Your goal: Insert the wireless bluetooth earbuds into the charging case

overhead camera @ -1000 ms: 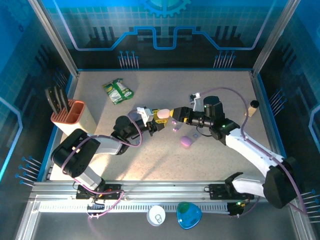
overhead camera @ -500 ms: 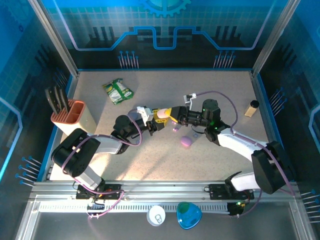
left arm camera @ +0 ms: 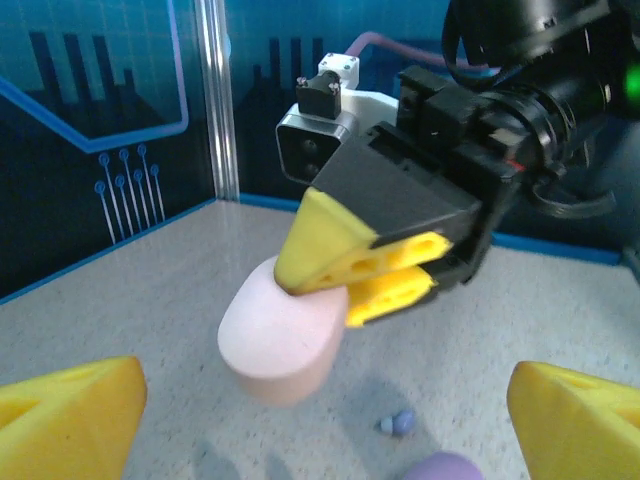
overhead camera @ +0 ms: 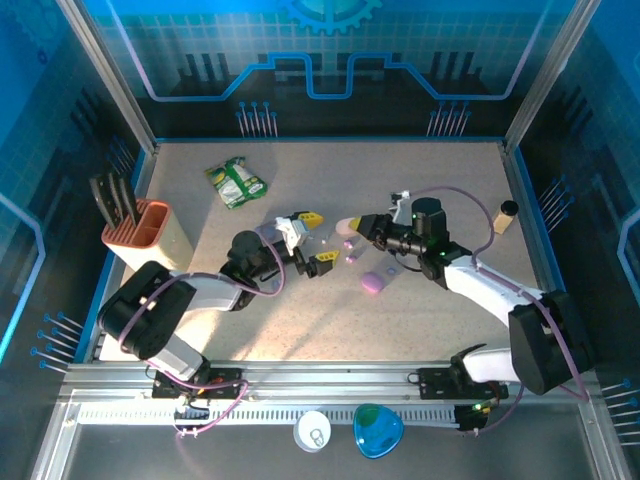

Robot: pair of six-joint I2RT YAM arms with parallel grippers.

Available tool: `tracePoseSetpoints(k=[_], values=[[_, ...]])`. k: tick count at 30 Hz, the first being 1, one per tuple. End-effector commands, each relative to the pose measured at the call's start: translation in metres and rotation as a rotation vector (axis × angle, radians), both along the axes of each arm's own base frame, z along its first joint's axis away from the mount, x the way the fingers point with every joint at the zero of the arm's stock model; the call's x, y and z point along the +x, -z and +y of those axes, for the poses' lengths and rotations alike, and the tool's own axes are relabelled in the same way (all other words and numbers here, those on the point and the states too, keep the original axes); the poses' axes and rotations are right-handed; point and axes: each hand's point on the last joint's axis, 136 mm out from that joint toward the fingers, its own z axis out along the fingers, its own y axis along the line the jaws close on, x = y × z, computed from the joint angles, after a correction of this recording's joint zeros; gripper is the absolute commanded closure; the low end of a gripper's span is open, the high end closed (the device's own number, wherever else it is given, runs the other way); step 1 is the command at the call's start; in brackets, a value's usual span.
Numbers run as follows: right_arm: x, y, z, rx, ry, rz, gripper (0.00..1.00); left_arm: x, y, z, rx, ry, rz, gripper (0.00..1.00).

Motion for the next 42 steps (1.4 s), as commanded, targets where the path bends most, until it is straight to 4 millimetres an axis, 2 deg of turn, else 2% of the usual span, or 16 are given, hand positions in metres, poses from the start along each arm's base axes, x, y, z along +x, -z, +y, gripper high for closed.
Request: tracePoseSetpoints(k=[1,4,7,10,12,18,20,22,23,27,33,38,42], values=[[0.023,0.041,-0.044,-0.198,0.152,0.043,0.81,-0.004,0.023,0.009,0.116,-0.033,0.053,0.03],[0.046,0.054,-0.054,-0.186,0.185,0.074,0.81,-0.011,0.032,0.014,0.158,-0.037,0.086,0.01],[0.069,0.061,-0.050,-0.157,0.179,0.087,0.80,-0.015,0.036,0.018,0.179,-0.039,0.103,0.01],[0.084,0.086,-0.046,-0.160,0.184,0.154,0.80,-0.016,0.040,0.019,0.193,-0.046,0.114,0.01],[0.103,0.089,-0.042,-0.139,0.193,0.139,0.80,-0.016,0.040,0.019,0.193,-0.045,0.118,0.01],[0.121,0.122,-0.040,-0.164,0.192,0.199,0.77,-0.016,0.040,0.020,0.192,-0.050,0.125,0.01],[0.121,0.129,-0.039,-0.185,0.178,0.204,0.72,-0.015,0.040,0.020,0.195,-0.055,0.128,0.01],[0.122,0.127,-0.038,-0.209,0.155,0.178,0.62,-0.014,0.041,0.020,0.194,-0.057,0.141,0.01],[0.118,0.129,-0.040,-0.243,0.144,0.181,0.56,-0.014,0.041,0.020,0.193,-0.056,0.150,0.01],[0.106,0.112,-0.049,-0.408,0.107,0.108,0.38,-0.010,0.043,0.020,0.201,-0.071,0.196,0.01],[0.072,0.077,-0.062,-0.640,0.050,-0.033,0.22,0.006,0.043,0.028,0.178,-0.163,0.286,0.01],[0.023,0.060,-0.060,-0.833,-0.116,-0.121,0.16,0.021,0.045,0.036,0.185,-0.256,0.386,0.01],[-0.027,0.061,-0.056,-0.940,-0.297,-0.101,0.16,0.035,0.048,0.051,0.183,-0.354,0.427,0.01]])
